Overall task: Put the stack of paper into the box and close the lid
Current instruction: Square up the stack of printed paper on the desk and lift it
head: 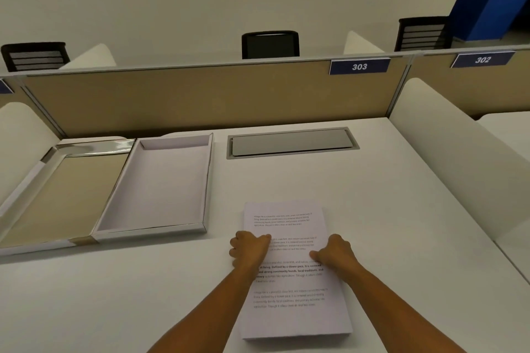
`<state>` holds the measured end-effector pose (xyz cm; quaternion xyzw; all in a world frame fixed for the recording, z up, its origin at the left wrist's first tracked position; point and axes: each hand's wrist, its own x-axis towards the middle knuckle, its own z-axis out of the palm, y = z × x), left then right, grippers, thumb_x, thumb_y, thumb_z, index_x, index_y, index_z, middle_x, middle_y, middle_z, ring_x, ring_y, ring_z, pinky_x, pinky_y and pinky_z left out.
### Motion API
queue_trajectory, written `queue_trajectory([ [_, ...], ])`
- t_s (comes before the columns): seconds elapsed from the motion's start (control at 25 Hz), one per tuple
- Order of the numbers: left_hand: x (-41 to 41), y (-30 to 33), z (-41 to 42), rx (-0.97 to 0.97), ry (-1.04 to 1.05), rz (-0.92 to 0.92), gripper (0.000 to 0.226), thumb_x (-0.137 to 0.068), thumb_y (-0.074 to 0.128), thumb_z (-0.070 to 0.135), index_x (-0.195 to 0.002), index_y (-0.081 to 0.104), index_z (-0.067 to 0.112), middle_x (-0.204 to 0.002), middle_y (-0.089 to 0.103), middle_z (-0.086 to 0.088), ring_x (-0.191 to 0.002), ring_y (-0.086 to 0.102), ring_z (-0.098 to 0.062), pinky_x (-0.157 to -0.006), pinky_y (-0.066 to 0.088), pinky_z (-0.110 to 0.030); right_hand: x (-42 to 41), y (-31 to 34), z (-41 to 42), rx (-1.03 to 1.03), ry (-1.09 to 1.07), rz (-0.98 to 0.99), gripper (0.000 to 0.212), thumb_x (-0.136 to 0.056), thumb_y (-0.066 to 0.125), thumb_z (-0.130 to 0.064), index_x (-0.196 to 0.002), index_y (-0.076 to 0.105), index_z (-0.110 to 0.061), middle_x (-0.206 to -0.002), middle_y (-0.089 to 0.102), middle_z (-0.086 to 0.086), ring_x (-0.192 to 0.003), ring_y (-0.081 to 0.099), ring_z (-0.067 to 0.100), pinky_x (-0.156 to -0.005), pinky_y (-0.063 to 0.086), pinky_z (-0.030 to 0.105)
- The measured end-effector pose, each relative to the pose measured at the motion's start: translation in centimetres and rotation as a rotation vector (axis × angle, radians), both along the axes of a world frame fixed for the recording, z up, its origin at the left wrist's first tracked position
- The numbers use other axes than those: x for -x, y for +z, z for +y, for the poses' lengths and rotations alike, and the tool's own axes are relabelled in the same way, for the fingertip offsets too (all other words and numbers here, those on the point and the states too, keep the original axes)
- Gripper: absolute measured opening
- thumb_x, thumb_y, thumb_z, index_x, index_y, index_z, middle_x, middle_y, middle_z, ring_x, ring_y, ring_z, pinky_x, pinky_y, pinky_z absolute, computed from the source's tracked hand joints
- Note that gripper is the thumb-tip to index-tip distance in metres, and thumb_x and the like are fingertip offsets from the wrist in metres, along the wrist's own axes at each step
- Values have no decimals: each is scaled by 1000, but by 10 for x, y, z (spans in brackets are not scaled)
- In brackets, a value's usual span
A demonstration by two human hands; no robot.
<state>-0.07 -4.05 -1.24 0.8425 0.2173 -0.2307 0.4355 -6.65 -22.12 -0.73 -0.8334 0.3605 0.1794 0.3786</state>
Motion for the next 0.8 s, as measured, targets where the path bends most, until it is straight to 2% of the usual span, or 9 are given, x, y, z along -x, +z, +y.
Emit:
queue_trajectory([
  [0.24,-30,-2,7,115,15,123,50,-79,66,19,-124,52,1,-123,56,-20,-112,54,-36,-99,49,-49,-5,-6,-3,17,-4,27,61,-81,77,-29,-129,50,-1,-132,57,18,-124,55,32,-103,50,43],
  [0.4,-34,-2,10,204,20,141,49,-79,68,14,-124,54,2,-124,57,-22,-111,57,-38,-95,52,-50,-6,-9,-5,5,-22,25,64,-81,78,-29,-131,49,0,-134,56,18,-126,53,33,-105,48,44],
  [0.48,-36,4,11,247,37,141,51,-80,68,9,-127,50,1,-123,58,-23,-107,60,-38,-88,56,-51,-6,-11,-5,1,-21,23,66,-81,78,-29,-131,49,0,-135,56,18,-127,52,33,-105,48,44],
  [0.6,-37,10,13,413,47,132,49,-82,67,-4,-128,48,-5,-115,65,-26,-91,68,-38,-60,58,-43,-7,-12,-6,2,-15,24,66,-81,78,-30,-132,49,1,-135,55,18,-127,51,33,-106,47,44],
  [0.68,-32,8,20,449,21,108,45,-81,70,-4,-123,53,-5,-107,69,-23,-83,71,-34,-54,58,-38,-6,-12,-6,-6,-15,21,67,-82,78,-29,-133,48,1,-136,55,19,-128,51,34,-106,47,44],
  [0.8,-25,-1,33,485,14,55,54,-75,81,4,-117,48,2,-114,68,-18,-83,72,-28,-57,60,-36,-5,-13,-6,-25,-34,11,70,-81,79,-29,-134,46,3,-136,55,19,-128,51,34,-106,47,45],
])
